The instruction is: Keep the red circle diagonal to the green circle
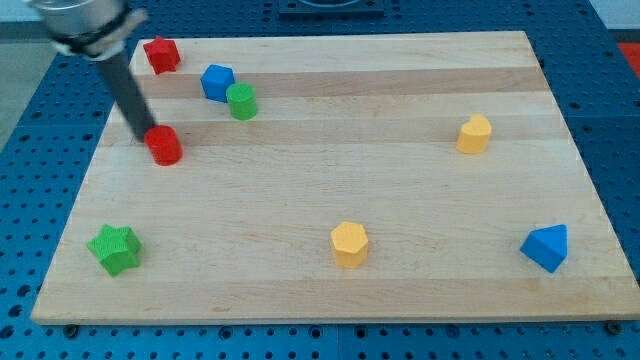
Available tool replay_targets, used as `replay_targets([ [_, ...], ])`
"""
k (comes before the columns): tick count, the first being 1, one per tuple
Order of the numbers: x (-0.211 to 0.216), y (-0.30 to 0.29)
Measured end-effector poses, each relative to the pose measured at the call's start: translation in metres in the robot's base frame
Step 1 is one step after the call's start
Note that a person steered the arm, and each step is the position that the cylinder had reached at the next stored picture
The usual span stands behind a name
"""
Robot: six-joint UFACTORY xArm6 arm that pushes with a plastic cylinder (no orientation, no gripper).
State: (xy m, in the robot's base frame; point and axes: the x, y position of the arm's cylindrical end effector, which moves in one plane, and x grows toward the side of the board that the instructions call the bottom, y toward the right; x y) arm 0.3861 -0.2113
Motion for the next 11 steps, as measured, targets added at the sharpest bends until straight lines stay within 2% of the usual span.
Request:
replay_targets([
  [1,0.014,0.066],
  [2,0.014,0.021],
  [3,0.018,-0.051],
  [4,0.055,-0.073],
  [5,0.067,-0.012],
  [6,0.040,0.056],
  [7,0.033,0.089],
  [8,0.047,0.089],
  [10,0.009,0.125],
  [11,0.026,0.146],
])
